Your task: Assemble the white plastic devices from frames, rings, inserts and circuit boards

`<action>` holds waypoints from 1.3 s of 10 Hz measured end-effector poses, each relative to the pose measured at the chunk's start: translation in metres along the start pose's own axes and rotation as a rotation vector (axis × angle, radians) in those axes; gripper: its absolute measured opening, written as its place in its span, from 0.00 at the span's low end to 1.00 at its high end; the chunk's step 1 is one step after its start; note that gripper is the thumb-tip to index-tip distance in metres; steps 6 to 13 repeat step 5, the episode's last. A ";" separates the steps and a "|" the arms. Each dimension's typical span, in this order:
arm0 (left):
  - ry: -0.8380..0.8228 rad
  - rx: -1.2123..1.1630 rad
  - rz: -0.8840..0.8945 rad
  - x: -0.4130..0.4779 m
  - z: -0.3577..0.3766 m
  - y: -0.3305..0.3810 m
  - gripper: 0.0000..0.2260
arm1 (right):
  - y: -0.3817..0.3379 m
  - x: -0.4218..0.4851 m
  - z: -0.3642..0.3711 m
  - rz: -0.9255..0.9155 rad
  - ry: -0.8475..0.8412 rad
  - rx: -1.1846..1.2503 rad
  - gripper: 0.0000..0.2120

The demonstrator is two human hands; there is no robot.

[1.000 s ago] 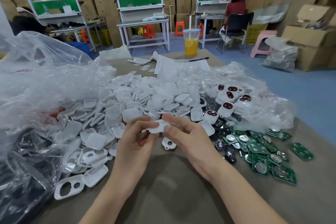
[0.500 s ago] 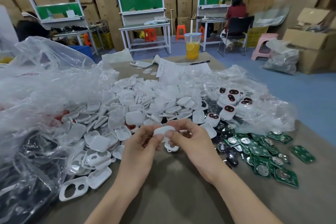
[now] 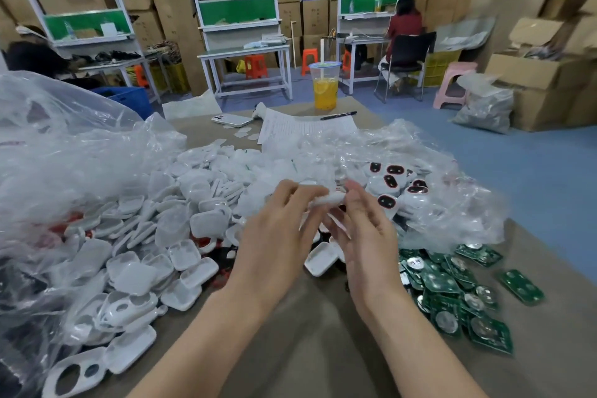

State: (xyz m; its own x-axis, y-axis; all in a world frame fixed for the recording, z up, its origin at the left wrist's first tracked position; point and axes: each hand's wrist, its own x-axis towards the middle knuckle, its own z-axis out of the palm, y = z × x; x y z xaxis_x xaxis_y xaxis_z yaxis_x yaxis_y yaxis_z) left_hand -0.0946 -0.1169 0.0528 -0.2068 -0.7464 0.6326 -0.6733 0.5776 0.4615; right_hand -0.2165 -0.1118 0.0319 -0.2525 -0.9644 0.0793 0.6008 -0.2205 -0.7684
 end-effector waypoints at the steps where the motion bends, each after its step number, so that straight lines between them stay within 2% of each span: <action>1: -0.038 0.101 0.170 0.029 0.022 0.005 0.07 | -0.006 0.009 -0.004 0.169 0.074 0.189 0.12; 2: -0.138 0.075 0.241 0.061 0.042 0.013 0.08 | -0.010 0.015 -0.009 0.290 0.140 0.394 0.14; 4: -0.376 0.137 0.317 0.102 0.088 0.037 0.13 | -0.013 0.020 -0.017 0.278 0.163 0.466 0.17; 5: -0.481 0.164 0.272 0.104 0.096 0.035 0.20 | -0.015 0.019 -0.021 0.265 0.158 0.472 0.20; 13: -0.481 0.164 0.272 0.104 0.096 0.035 0.20 | -0.015 0.019 -0.021 0.265 0.158 0.472 0.20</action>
